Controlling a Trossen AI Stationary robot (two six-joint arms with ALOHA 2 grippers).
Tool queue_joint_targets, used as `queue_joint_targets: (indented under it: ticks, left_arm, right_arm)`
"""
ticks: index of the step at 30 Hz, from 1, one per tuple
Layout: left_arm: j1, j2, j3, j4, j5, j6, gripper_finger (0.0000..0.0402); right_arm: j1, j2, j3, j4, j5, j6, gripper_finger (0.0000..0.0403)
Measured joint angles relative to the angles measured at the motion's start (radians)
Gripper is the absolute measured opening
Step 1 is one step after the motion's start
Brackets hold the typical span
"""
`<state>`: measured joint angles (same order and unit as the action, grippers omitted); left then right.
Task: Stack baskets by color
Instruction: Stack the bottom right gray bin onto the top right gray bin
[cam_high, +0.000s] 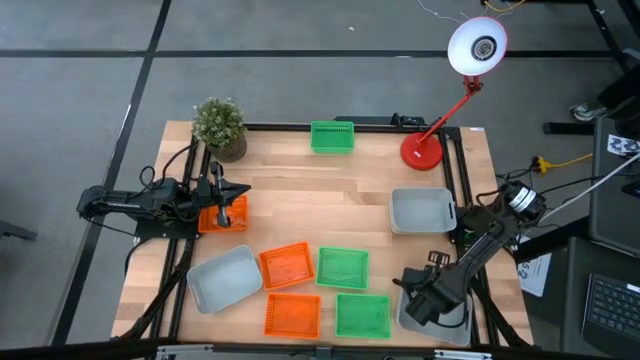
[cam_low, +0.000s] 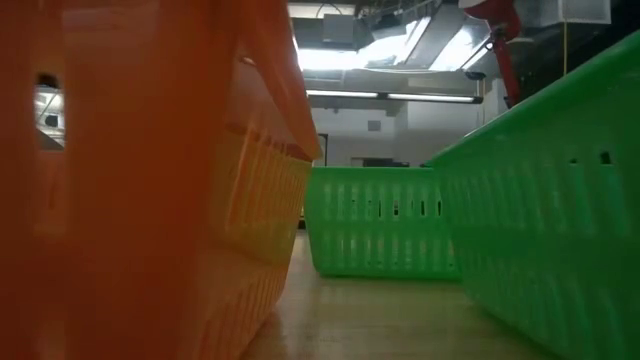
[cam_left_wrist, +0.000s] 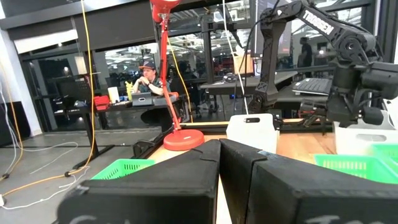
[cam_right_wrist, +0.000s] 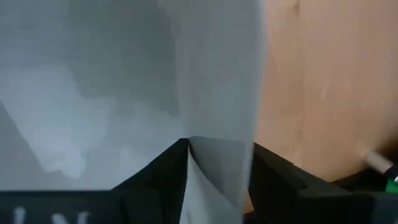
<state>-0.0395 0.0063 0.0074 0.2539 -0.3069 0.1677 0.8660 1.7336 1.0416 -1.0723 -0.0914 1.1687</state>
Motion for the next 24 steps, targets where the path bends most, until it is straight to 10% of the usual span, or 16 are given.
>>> queue_joint_targets:
  ticks: [6,17,24]
  left_arm:
    - [0.0,0.0,0.0,0.0,0.0,0.0,0.0]
    - [0.0,0.0,0.0,-0.015,0.0,0.0,0.0]
    - [0.0,0.0,0.0,-0.04,0.001,0.0,0.0]
  right_arm:
    - [-0.002,-0.003,0.027,-0.099,0.01,-0.052,0.0016]
    - [-0.045,0.0,0.256,-0.479,0.141,-0.233,0.0002]
    - [-0.092,-0.086,0.426,-0.506,0.487,-0.354,0.0002]
